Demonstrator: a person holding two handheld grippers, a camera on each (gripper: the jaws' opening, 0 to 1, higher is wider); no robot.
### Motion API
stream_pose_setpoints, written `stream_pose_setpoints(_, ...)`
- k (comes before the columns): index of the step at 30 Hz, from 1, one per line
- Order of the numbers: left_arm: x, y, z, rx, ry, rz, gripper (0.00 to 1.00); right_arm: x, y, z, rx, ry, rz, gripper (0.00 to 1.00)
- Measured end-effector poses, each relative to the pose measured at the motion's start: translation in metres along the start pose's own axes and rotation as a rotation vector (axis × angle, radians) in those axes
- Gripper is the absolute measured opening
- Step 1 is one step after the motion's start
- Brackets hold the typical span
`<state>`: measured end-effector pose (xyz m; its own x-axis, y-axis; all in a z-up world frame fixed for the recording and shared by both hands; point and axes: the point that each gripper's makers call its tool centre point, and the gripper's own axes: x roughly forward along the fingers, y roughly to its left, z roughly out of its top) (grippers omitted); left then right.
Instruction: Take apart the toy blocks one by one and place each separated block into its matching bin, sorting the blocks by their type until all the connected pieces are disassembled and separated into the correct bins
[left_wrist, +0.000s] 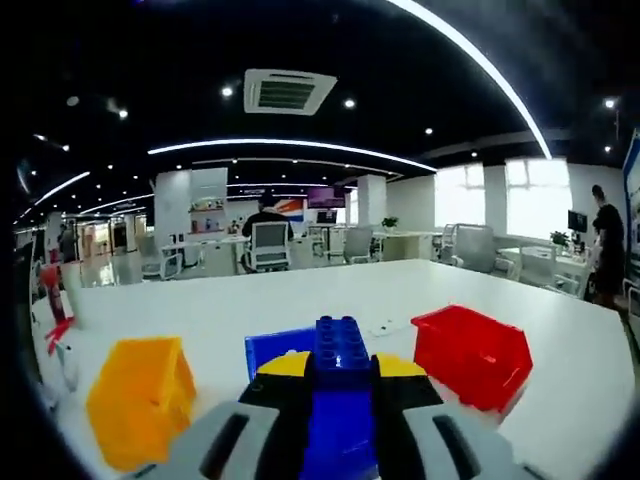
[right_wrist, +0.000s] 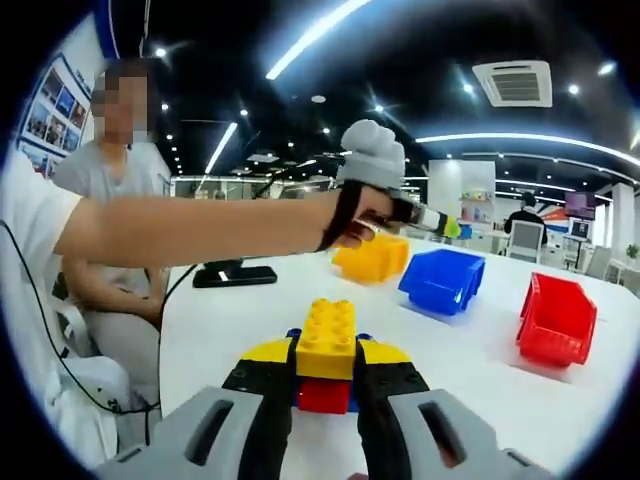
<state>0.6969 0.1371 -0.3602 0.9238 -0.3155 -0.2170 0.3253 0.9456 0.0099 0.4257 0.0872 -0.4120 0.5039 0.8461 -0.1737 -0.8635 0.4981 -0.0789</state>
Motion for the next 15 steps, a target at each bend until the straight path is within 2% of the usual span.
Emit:
stream_pose_setpoints(3, 0.012, 0.008, -0.012, 0.030, 0.029, 0.043, 0.24, 0.000, 0.000, 0.000, 0.001, -0.001, 0.001, 0.24)
stream_pose_setpoints(4, 0.014, 0.012, -0.012, 0.058, 0.014, 0.070, 0.24, 0.000, 0.000, 0.000, 0.002, -0.003, 0.000, 0.24)
stream_pose_setpoints(6, 0.016, 0.013, -0.010, 0.088, 0.002, 0.080, 0.26, 0.001, 0.000, 0.000, 0.002, -0.003, 0.001, 0.24)
stream_pose_setpoints(7, 0.017, 0.014, -0.010, 0.103, -0.004, 0.085, 0.35, 0.001, 0.001, 0.000, 0.001, -0.003, 0.001, 0.24)
stream_pose_setpoints(8, 0.019, 0.015, -0.009, 0.117, -0.010, 0.090, 0.55, 0.001, 0.001, 0.000, 0.001, -0.003, 0.002, 0.24)
stream_pose_setpoints(9, 0.018, 0.007, -0.005, 0.114, -0.031, 0.039, 0.68, 0.001, 0.001, 0.000, 0.000, -0.002, 0.003, 0.24)
stream_pose_setpoints(10, 0.013, 0.008, -0.001, 0.107, -0.040, 0.041, 0.74, 0.000, 0.001, 0.000, -0.002, 0.000, 0.004, 0.24)
stream_pose_setpoints(12, 0.003, 0.007, 0.005, 0.112, -0.049, 0.039, 0.65, 0.000, 0.000, 0.000, -0.002, 0.000, 0.006, 0.24)
stream_pose_setpoints(15, -0.012, 0.005, 0.015, 0.120, -0.070, 0.022, 0.63, 0.000, 0.000, 0.000, -0.002, -0.002, 0.004, 0.24)
